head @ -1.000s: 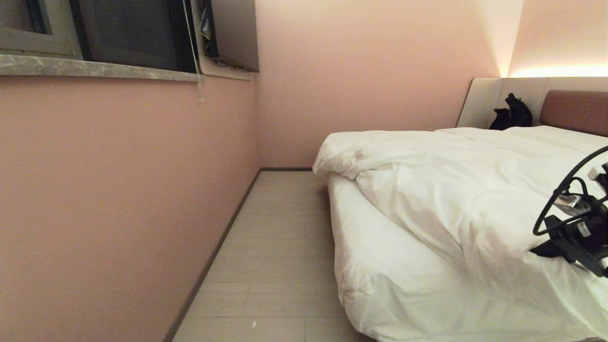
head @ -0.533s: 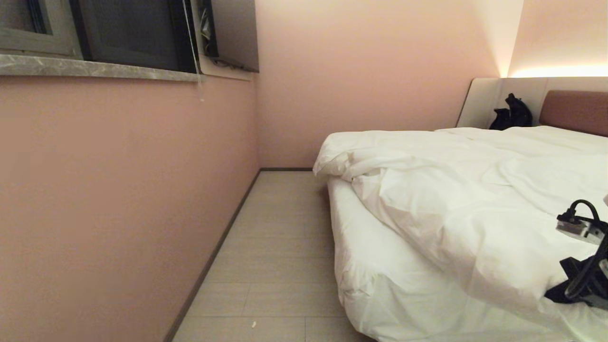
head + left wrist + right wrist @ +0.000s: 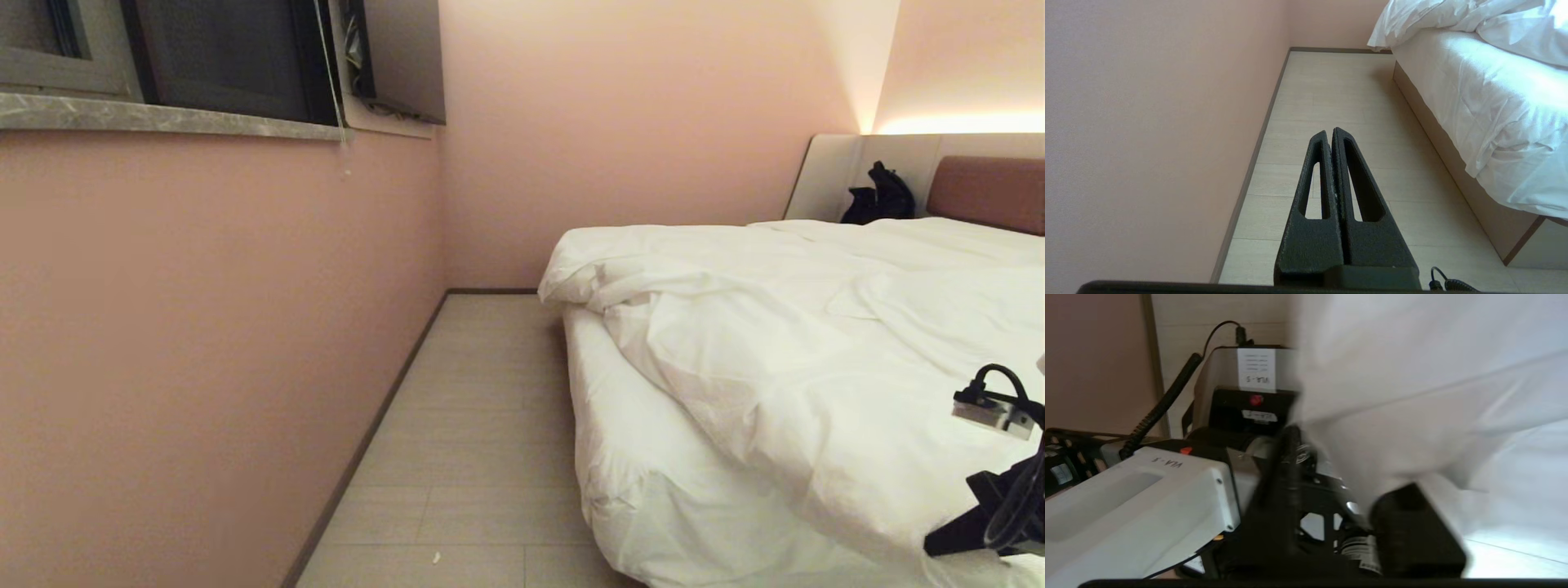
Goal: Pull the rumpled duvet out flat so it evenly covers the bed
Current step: Flatten the corners of the folded blanket
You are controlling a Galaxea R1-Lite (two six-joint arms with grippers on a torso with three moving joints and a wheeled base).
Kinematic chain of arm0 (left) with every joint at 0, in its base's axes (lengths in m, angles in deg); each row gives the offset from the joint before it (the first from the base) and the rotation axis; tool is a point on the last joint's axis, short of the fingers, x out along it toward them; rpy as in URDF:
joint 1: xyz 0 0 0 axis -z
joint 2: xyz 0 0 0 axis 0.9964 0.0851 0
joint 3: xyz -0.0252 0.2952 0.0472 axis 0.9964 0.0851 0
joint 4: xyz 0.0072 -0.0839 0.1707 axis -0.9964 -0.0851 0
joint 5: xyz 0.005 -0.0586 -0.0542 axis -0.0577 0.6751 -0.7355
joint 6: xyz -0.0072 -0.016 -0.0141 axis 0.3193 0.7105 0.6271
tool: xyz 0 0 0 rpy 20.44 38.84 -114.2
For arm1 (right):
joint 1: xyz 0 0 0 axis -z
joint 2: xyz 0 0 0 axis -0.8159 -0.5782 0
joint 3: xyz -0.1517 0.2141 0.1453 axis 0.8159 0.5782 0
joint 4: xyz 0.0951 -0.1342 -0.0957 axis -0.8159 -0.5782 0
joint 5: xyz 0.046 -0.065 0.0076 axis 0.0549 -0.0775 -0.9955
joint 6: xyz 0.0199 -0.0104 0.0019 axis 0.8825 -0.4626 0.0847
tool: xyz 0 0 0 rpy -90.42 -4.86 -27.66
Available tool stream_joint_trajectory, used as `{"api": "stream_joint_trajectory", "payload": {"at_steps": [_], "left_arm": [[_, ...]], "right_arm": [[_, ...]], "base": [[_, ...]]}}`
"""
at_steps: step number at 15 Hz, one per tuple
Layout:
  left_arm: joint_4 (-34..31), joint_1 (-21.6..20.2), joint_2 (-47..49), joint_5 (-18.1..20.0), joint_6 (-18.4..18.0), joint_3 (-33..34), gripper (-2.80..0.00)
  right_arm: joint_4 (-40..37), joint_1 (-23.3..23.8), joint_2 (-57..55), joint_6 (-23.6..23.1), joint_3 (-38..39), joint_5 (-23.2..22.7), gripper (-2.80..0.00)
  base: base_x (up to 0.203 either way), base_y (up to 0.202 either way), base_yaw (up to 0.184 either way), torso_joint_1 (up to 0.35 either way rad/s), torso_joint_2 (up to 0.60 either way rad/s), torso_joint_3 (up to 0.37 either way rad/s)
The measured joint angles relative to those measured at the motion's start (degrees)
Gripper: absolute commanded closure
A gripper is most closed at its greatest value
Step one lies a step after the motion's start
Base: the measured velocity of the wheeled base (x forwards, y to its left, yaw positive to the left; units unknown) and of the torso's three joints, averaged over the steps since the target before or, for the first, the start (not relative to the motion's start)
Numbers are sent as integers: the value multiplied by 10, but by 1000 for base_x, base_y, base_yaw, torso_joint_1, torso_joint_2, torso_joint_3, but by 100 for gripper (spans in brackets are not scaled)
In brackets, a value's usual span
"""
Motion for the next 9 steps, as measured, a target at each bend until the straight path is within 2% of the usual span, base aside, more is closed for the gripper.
{"api": "stream_joint_trajectory", "payload": {"at_steps": [4,9], "left_arm": [[0,0,0,0,0,0,0],[0,0,0,0,0,0,0]], "right_arm": [[22,0,27,-3,0,15,-280],[17,0,116,-10,-16,16,-280]], "base": [[0,0,0,0,0,0],[0,0,0,0,0,0]]}}
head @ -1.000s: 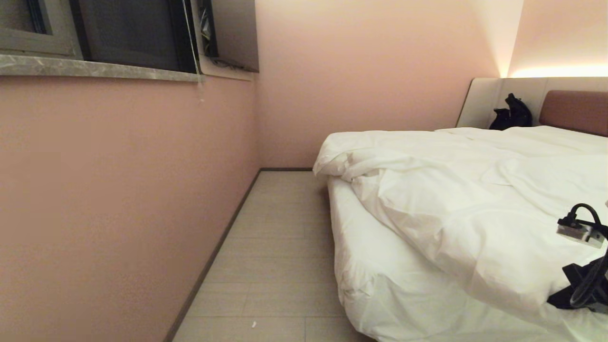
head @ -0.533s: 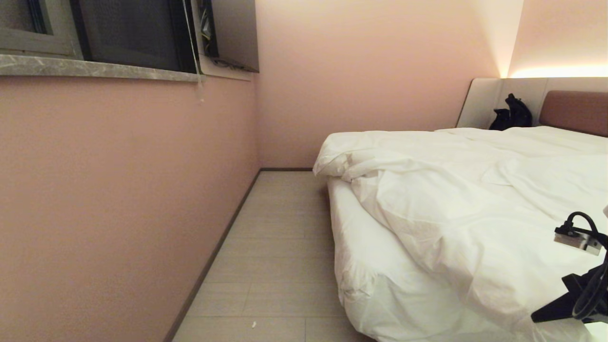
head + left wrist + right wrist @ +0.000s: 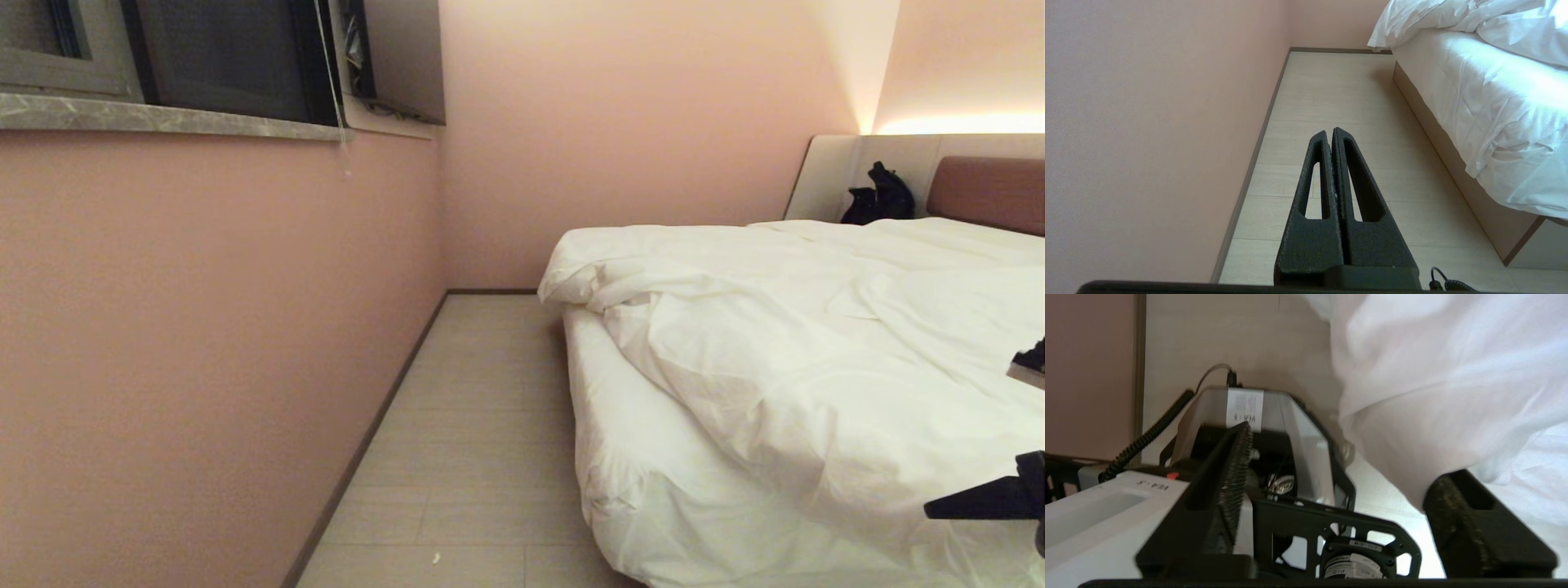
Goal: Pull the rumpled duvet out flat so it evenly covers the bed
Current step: Flatten the corners of the folded blanket
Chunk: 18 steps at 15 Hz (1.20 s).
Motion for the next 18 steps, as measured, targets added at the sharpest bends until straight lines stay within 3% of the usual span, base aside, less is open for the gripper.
{"api": "stream_joint_trajectory", "payload": {"at_steps": [6,13,17,18], "left_arm": [[0,0,0,0,0,0,0],[0,0,0,0,0,0,0],[0,0,0,0,0,0,0],[0,0,0,0,0,0,0]], "right_arm": [[-40,-1,112,-30,25,38,-280],[-88,-1,159,-100,114,156,-280],[-68,-1,158,-91,95,171,-280],[-57,-1,150,-82,92,169,0]], "base": [[0,0,0,0,0,0],[0,0,0,0,0,0],[0,0,0,0,0,0],[0,0,0,0,0,0]]}}
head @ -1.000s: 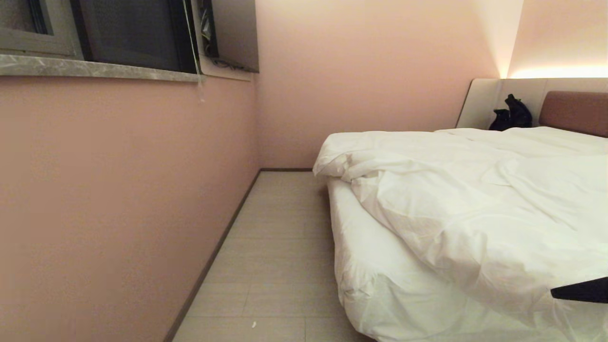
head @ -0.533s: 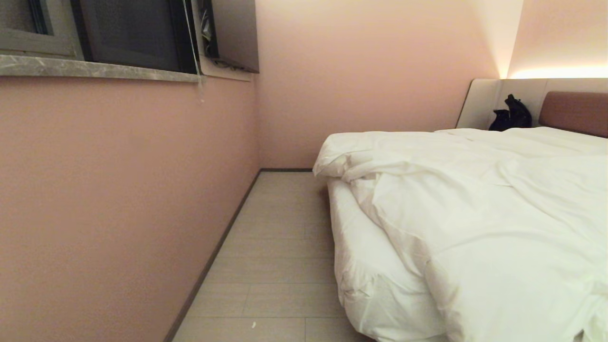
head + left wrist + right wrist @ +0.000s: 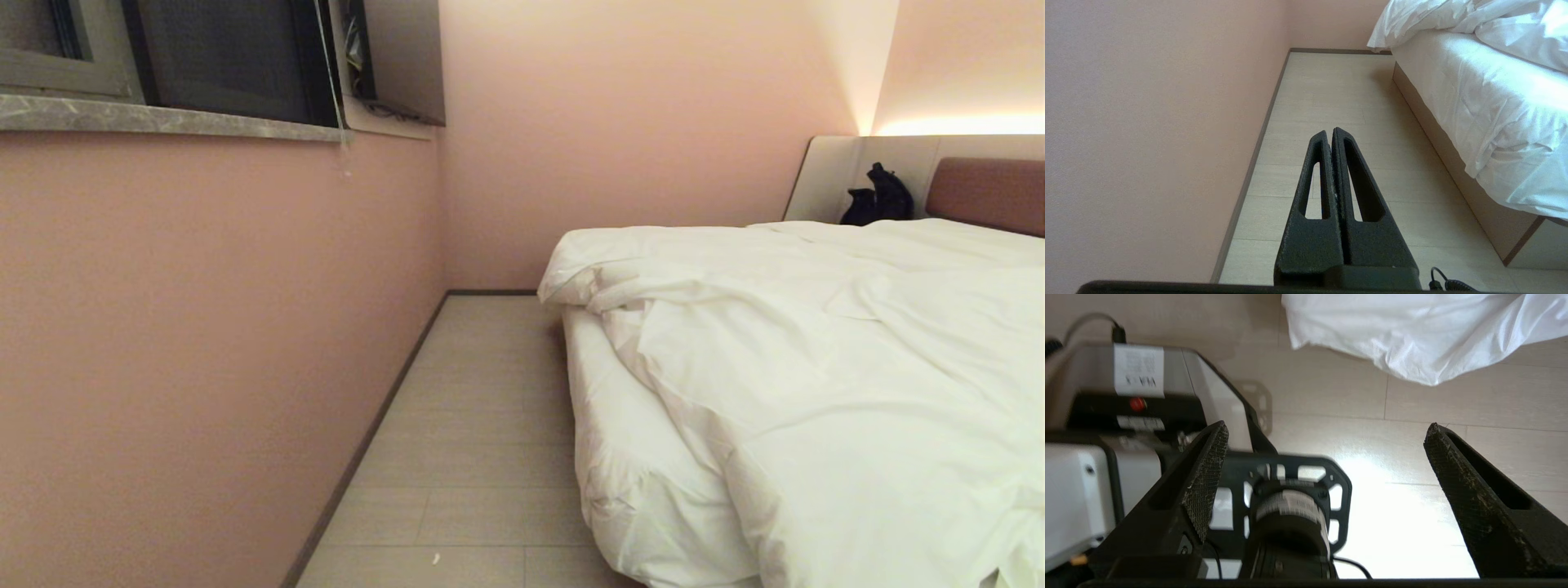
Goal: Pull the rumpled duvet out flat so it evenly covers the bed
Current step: Flatten the corners of the folded blanket
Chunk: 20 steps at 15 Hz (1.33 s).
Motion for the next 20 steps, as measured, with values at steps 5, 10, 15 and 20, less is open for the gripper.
{"api": "stream_joint_trajectory", "payload": {"at_steps": [5,10,15,20], "left_arm": [[0,0,0,0,0,0,0],[0,0,0,0,0,0,0],[0,0,0,0,0,0,0],[0,0,0,0,0,0,0]], "right_arm": [[92,0,-71,65,-52,-16,0],[175,2,-192,140,-189,-47,0],[194,9,-425,241,-417,-52,0],[179,32,-609,349,-586,-52,0]], "base": [[0,0,0,0,0,0],[0,0,0,0,0,0],[0,0,0,0,0,0],[0,0,0,0,0,0]]}}
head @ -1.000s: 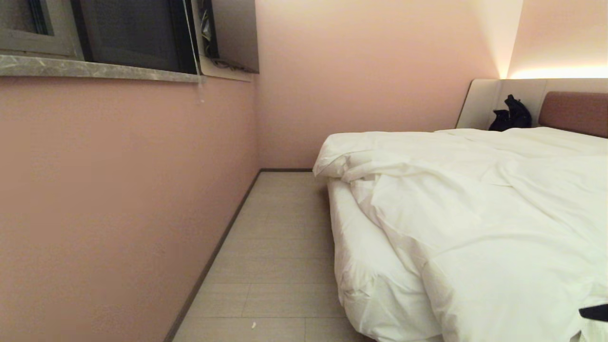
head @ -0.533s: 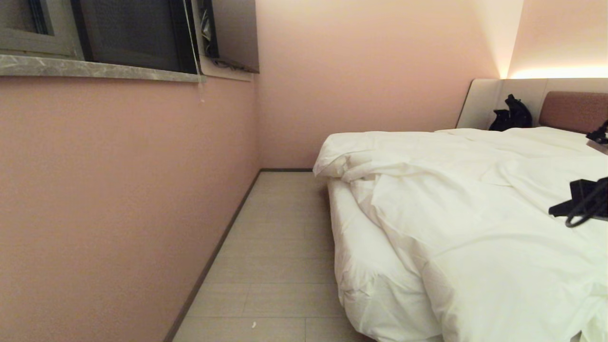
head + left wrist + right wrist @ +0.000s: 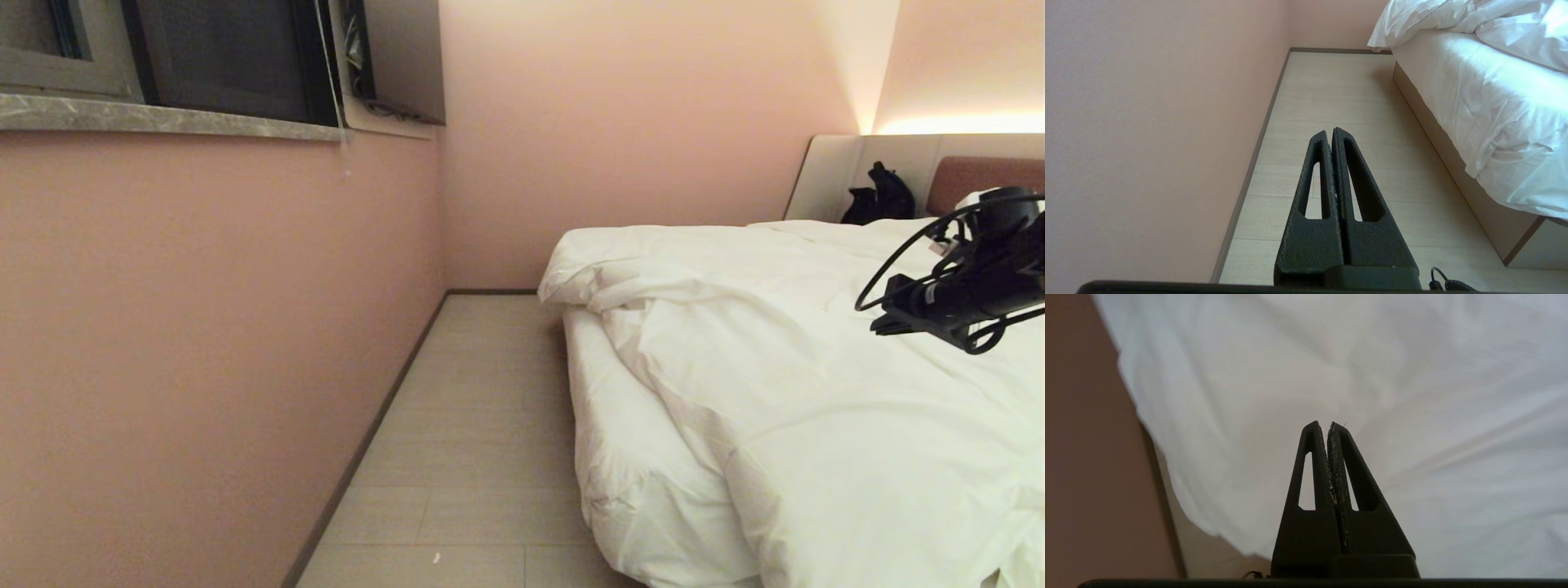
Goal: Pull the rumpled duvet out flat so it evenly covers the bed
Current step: Flatten the corners of the folded blanket
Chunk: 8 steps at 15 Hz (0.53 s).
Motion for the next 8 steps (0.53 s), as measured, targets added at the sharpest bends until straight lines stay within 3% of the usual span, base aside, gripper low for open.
{"api": "stream_joint_trajectory", "payload": {"at_steps": [4,8], "left_arm": [[0,0,0,0,0,0,0],[0,0,0,0,0,0,0]], "right_arm": [[-1,23,-69,61,-46,2,0],[0,41,-105,78,-64,3,0]], "base": [[0,0,0,0,0,0],[0,0,0,0,0,0]]}}
